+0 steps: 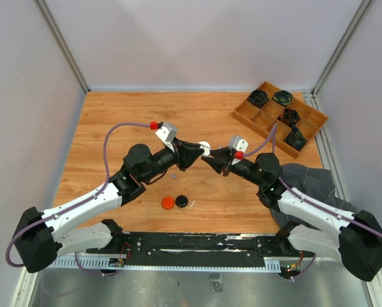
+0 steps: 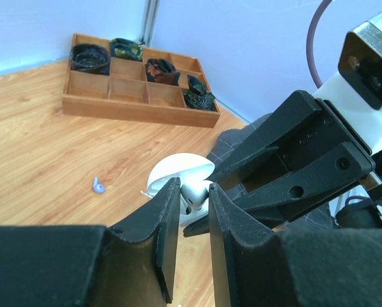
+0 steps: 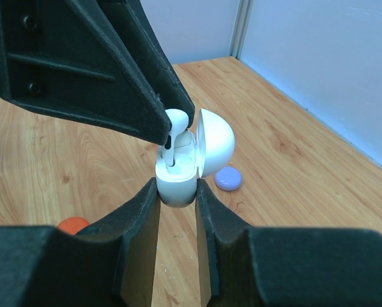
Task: Insert the wireless bluetooth earbuds into the charging case
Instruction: Place the earbud in the charging case, then adjust the earbud with the charging case.
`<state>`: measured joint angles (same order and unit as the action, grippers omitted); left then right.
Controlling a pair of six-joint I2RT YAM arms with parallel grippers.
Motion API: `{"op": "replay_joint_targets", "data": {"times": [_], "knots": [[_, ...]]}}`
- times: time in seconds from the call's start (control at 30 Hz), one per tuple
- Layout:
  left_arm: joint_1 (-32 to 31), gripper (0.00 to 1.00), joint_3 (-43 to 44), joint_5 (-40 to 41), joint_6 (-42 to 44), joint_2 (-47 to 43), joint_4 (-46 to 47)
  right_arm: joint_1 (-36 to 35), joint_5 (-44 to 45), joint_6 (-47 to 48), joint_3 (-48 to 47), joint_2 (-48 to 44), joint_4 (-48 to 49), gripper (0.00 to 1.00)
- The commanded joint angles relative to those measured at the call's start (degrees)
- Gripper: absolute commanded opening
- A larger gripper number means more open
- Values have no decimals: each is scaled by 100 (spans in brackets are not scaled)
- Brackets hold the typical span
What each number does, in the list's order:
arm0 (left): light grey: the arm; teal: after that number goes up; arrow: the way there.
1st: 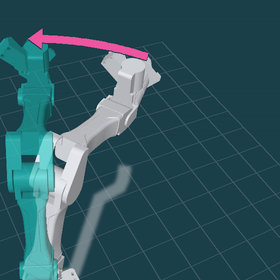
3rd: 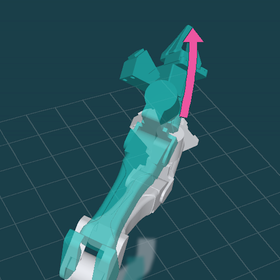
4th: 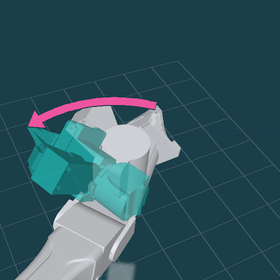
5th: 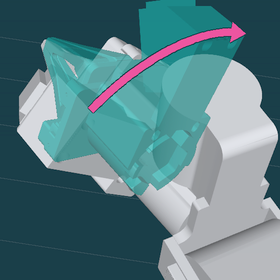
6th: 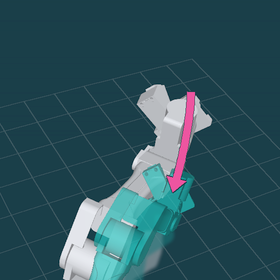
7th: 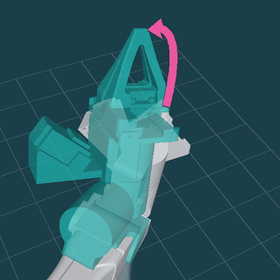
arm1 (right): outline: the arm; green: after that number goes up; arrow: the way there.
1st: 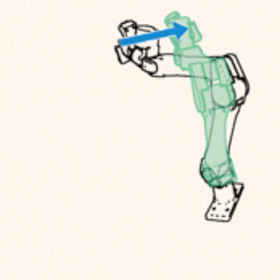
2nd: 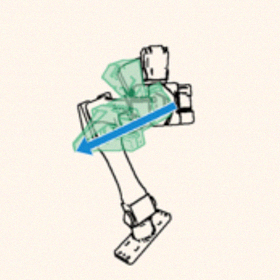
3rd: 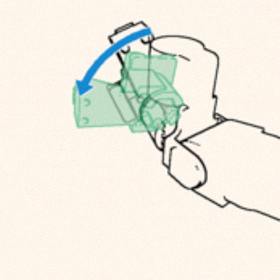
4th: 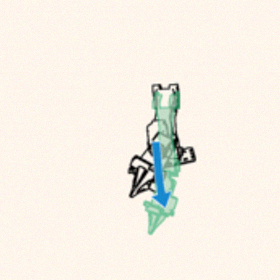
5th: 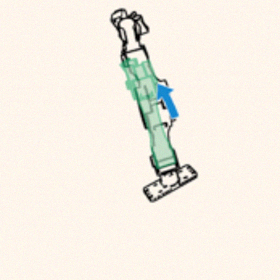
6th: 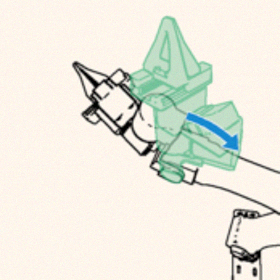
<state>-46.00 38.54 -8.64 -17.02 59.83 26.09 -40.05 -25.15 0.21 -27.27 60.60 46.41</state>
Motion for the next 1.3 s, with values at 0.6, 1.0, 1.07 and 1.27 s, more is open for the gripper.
{"op": "replay_joint_targets", "data": {"times": [0.6,1.0,1.07,1.27], "knots": [[-462,44,418,1121,-465,-2,-1085,-57,448,189,222,57,529,1],[-463,50,1177,1155,-510,187,-2139,-55,445,224,250,96,480,1],[-463,51,1258,1065,-507,206,-2286,-58,449,243,242,78,451,1],[-463,51,1287,776,-514,243,-2408,-63,415,226,240,117,460,1]]}}
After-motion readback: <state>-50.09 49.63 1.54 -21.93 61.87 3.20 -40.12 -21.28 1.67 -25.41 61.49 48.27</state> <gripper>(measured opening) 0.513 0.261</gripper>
